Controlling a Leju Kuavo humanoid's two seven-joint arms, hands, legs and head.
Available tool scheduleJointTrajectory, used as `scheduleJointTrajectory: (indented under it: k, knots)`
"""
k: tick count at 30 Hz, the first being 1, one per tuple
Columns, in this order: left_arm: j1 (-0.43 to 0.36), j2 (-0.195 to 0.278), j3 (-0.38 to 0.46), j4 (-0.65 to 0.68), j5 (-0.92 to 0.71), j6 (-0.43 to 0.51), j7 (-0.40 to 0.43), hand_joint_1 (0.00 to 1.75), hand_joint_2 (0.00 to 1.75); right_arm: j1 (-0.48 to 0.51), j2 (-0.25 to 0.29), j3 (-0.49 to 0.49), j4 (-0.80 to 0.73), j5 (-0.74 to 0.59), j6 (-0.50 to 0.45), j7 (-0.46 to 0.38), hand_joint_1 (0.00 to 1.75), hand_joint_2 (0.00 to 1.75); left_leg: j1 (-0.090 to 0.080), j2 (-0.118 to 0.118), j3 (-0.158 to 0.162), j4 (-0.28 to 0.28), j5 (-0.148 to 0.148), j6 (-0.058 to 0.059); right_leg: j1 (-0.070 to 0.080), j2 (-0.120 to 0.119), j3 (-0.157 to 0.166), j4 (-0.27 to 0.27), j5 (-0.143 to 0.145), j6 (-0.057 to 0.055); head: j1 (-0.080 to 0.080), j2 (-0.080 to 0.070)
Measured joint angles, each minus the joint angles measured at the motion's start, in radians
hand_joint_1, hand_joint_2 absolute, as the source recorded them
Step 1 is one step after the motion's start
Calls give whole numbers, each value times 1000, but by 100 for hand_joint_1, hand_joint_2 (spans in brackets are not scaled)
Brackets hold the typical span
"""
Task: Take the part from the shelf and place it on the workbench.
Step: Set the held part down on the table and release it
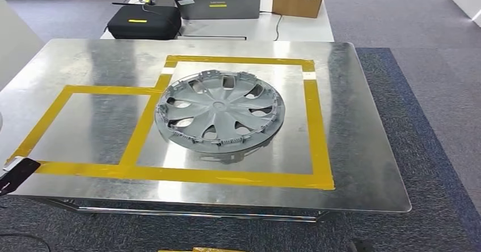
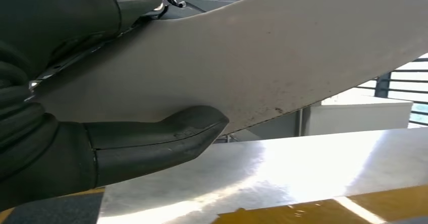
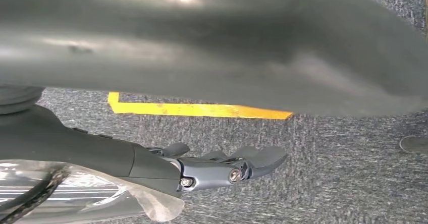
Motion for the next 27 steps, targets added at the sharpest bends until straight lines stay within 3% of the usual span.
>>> scheduleJointTrajectory:
  k: [4,10,18,27]
  knots:
    - [-18,27,-57,18,-15,-2,20,175,175,1,0,6,0,2,1,1,0,0,0,3,0,0,0,0,0,3,-1,-1,1,1,0,0]
    - [-88,30,-197,70,-128,-22,81,175,175,-10,0,18,0,8,3,7,0,0,0,2,0,1,0,0,-1,2,0,-1,1,1,0,0]
    - [-189,-6,-377,197,-245,-45,157,175,175,-21,9,40,0,19,4,21,0,0,0,3,0,2,0,0,-1,3,0,-1,3,2,0,0]
    - [-276,-55,-495,329,-317,-49,216,175,175,-35,24,64,0,22,5,32,0,0,0,4,0,3,0,0,-1,5,0,-1,3,2,0,0]
